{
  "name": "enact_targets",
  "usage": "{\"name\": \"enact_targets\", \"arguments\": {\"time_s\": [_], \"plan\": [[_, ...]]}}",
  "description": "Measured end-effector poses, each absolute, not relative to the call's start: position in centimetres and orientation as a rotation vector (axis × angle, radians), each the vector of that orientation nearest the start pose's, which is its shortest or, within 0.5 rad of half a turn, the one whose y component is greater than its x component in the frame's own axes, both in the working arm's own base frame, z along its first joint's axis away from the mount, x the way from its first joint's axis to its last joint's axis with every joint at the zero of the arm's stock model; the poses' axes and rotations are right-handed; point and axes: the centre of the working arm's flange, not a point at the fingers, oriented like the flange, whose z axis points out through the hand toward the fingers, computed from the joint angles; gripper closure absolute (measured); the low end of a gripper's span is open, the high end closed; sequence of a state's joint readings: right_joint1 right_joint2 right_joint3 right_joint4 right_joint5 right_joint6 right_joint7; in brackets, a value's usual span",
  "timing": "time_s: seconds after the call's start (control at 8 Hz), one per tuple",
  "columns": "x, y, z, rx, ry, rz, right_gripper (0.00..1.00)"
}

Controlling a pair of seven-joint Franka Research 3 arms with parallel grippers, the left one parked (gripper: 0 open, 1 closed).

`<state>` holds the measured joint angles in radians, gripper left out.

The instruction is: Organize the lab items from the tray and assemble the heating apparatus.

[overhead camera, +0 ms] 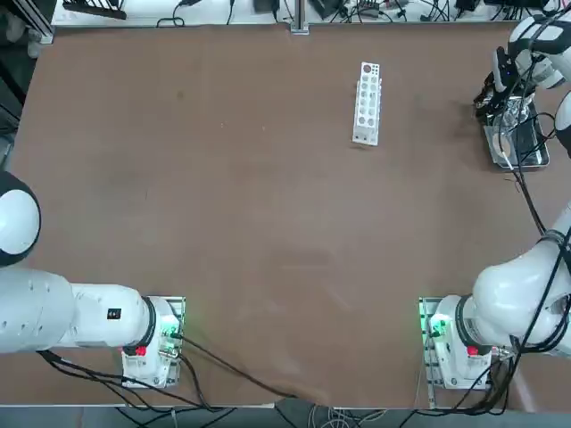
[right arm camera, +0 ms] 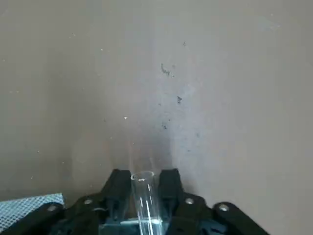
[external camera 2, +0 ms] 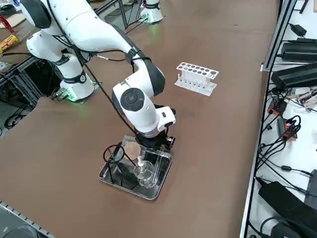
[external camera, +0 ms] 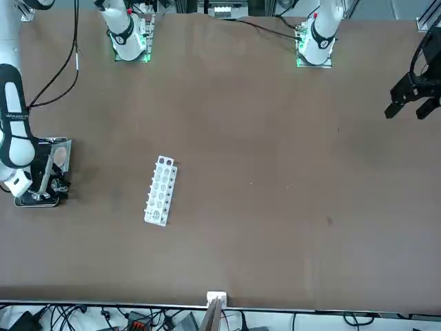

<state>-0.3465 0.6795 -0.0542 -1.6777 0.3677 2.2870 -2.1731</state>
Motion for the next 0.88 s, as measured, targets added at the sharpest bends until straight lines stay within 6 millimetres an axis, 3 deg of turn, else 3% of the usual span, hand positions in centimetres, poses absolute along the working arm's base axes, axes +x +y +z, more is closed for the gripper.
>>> {"name": "enact_targets", "arguments": {"time_s": [0.25, 0.38, 0.88], "plan": [[62.5, -25.1, 20.0, -2.16, -2.077, -0.309, 0.66], [62.6, -25.1, 20.0, -2.161, -2.08, -0.311, 0.74], [63.6, -24.9, 21.1, -2.165, -2.108, -0.33, 0.77]]}}
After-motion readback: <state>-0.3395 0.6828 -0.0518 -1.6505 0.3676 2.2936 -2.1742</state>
